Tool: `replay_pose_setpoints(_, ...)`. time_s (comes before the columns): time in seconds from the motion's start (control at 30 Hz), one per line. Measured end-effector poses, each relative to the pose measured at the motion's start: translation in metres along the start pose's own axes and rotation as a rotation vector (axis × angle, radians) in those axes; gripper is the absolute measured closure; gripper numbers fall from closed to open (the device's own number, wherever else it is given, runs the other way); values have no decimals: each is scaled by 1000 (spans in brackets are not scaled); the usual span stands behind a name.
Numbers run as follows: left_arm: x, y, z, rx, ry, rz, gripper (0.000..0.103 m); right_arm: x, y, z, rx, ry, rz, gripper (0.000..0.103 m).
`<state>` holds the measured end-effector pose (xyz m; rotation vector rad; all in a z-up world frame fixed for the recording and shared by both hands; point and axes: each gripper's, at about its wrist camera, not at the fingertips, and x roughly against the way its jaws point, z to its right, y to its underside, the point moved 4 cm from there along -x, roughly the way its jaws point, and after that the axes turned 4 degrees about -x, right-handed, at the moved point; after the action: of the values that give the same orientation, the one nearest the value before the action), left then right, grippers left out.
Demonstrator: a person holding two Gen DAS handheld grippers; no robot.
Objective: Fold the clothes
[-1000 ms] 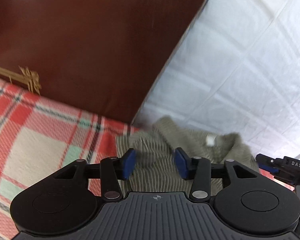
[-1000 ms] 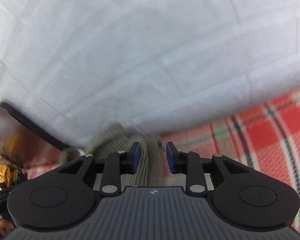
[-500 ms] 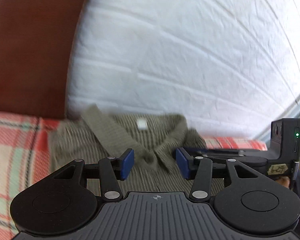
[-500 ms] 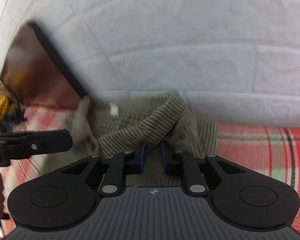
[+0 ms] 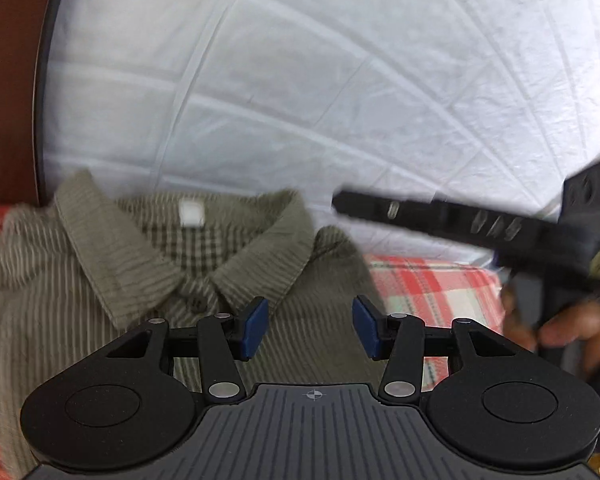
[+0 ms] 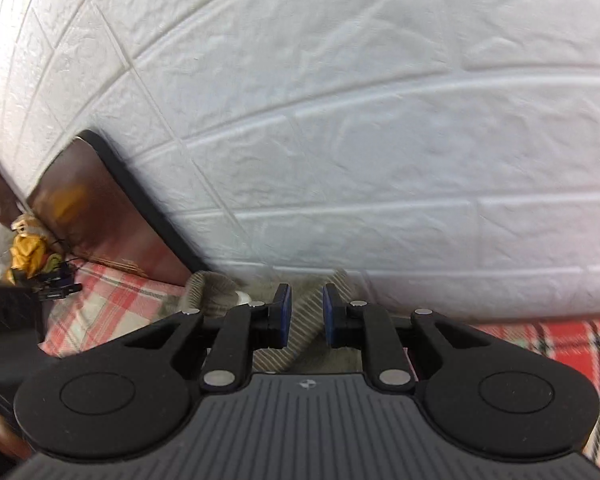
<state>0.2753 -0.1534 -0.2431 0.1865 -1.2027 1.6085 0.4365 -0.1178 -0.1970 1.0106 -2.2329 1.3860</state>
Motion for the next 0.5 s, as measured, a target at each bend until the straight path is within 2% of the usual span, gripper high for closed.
replay_pose_setpoints(0.1, -9, 6, -10, 26, -8, -7, 41, -27, 1, 3, -27, -32, -86, 84)
replay_pose_setpoints(0.2, -11, 7, -13, 37, -3, 1, 41, -50, 8, 23, -78, 61, -133, 86)
replay_pose_setpoints(0.27, -13, 7, -13, 26, -6, 0, 41, -55, 8, 39, -143, 116, -115, 86)
replay_pose_setpoints(0.37, -11, 6, -14, 37, -2, -1, 41, -49, 6, 50, -248, 82, -88, 85)
replay_pose_setpoints(0.5, 3, 4, -13, 60, 12, 11, 37, -27, -3, 37, -188, 19, -40, 83)
